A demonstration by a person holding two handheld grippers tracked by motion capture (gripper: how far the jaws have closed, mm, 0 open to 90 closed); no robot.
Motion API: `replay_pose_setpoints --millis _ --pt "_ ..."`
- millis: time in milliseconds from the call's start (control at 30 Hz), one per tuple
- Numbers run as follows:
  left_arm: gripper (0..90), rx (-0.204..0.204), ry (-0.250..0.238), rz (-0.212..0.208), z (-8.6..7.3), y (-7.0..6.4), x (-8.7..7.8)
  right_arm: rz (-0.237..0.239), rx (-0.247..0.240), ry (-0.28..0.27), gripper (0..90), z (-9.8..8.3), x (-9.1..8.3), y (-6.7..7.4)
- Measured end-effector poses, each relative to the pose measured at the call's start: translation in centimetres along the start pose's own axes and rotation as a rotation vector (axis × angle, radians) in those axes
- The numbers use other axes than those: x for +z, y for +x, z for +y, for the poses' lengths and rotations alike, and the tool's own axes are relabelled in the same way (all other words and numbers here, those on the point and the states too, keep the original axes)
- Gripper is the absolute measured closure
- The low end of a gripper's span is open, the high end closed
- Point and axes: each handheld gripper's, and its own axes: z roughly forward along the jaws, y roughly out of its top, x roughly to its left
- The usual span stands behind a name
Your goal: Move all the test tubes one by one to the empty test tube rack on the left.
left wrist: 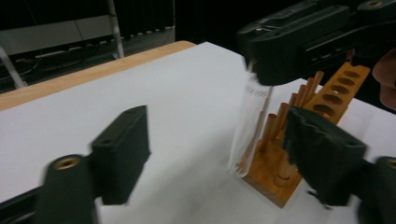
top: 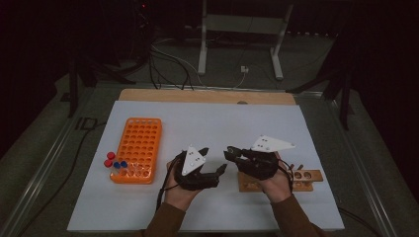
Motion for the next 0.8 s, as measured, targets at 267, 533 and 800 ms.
replay_pose_setpoints --millis 267,533,800 --pt "64.9 0.033 0.014 -0.051 -0.10 -0.26 0.18 0.025 -0.009 0.009 76.1 0.02 0.71 0.62" --pt "75.5 0.047 0.019 -0.054 -0.19 -0.56 0.26 0.029 -0.011 0.015 76.2 -0.01 1.02 0.86" --pt "76.5 0.068 0.016 -0.029 -0.26 -0.62 0.06 0.056 -0.007 0.003 63.6 0.03 0.89 0.81"
